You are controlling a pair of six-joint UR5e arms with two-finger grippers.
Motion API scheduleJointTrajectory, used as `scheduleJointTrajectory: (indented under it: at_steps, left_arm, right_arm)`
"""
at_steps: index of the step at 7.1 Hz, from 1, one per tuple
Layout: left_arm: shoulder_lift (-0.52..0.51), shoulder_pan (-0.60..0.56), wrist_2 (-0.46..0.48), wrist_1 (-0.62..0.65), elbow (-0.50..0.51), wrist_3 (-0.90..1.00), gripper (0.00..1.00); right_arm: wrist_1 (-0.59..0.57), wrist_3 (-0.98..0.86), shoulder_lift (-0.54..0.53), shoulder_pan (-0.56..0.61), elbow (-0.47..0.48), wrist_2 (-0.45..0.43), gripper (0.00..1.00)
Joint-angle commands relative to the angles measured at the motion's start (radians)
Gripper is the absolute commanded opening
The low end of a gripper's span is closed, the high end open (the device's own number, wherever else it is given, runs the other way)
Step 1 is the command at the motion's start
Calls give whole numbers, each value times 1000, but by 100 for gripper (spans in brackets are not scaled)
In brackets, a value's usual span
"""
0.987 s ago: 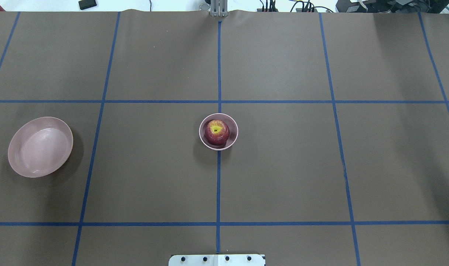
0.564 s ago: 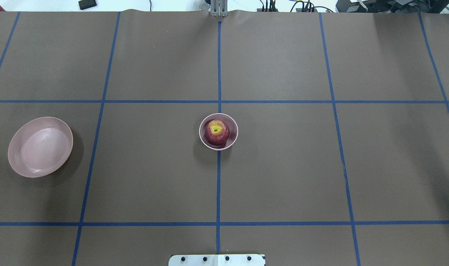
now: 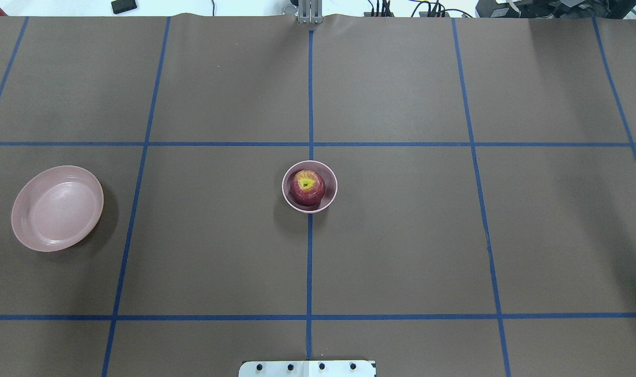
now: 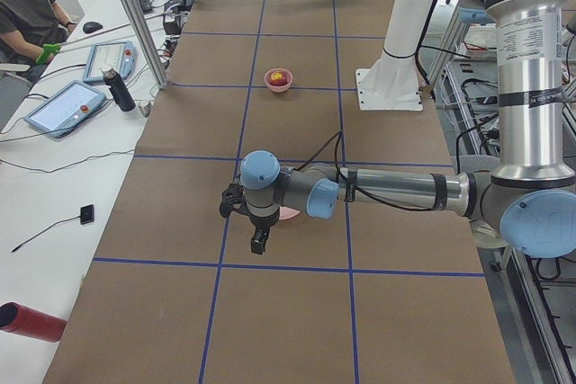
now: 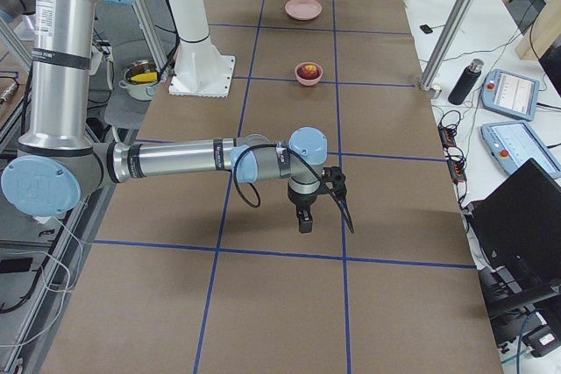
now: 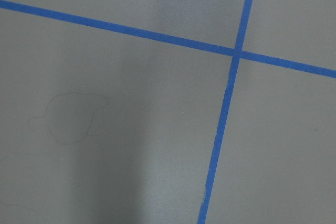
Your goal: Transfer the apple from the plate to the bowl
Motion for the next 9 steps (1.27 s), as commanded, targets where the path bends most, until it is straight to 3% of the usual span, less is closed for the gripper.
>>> scheduleJointTrajectory:
  at_steps: [1,4,6,7,9]
  left_arm:
    - [11,-2,-13,15,10,-62,98]
    - [-7,-54,-15,-74,45,-63,98]
    - [-30,-55,-12,-75,38,-68,98]
    - [-21,-58,-22,-80,7,-60,98]
    - [-9,-55,-21,-80,-22,-65,98]
  right_arm:
    - [0,0,2,-1,-15,2,100]
    - [1,-1,20,-1,-43,1,100]
    - [30,2,89,-1,-189,17,100]
    - [36,9,145,-1,-222,28,100]
    - [37,-33,152,34,-250,28,100]
